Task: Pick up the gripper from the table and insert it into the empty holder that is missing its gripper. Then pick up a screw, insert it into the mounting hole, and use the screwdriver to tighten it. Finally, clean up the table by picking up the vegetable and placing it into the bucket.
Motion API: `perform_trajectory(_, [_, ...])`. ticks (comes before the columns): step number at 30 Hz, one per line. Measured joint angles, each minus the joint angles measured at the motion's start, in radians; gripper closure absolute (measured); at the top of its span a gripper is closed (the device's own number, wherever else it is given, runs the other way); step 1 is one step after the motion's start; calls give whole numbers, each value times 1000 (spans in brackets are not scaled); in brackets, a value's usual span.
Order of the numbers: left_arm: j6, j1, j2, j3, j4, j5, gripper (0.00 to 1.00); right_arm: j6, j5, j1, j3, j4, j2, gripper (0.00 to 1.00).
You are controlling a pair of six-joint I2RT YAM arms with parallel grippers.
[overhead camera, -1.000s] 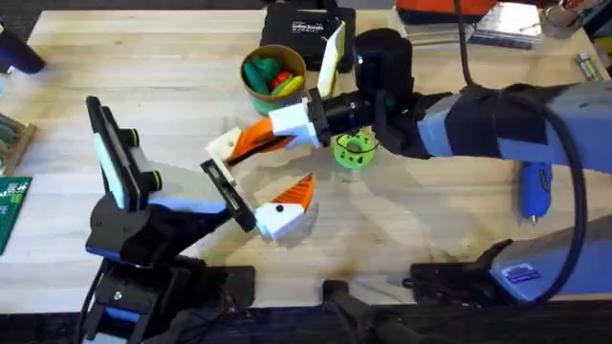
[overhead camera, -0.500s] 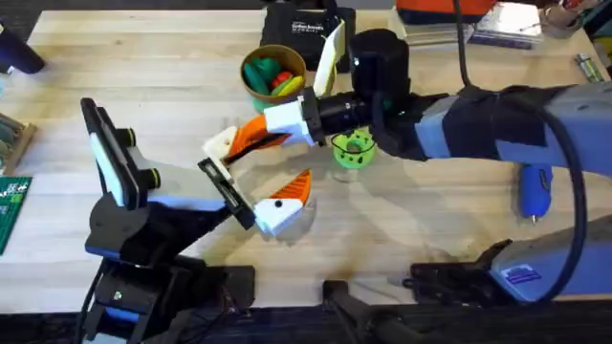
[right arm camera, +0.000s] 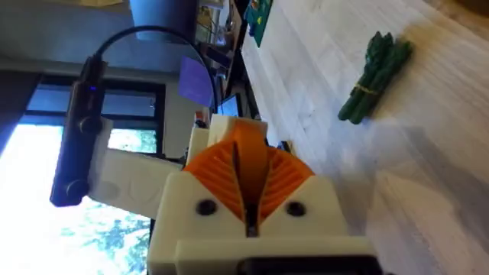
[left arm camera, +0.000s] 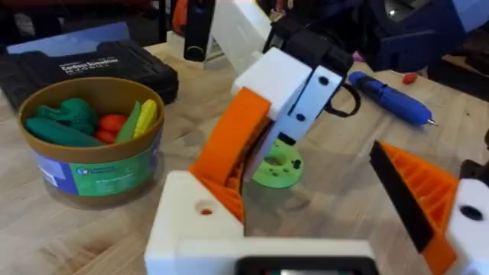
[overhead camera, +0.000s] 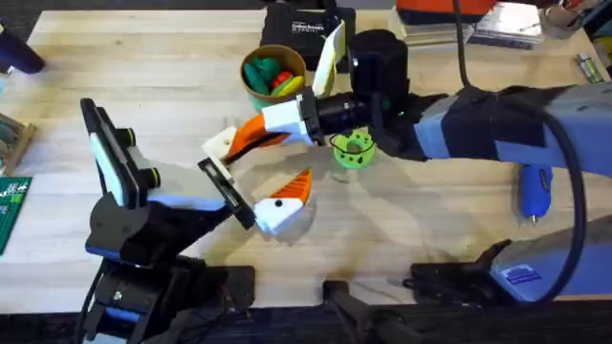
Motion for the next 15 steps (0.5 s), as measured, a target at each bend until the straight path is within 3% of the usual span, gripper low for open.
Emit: perform_trajectory(15, [8, 0, 0, 1, -1, 46, 14, 0, -50, -19, 0, -8, 0, 888])
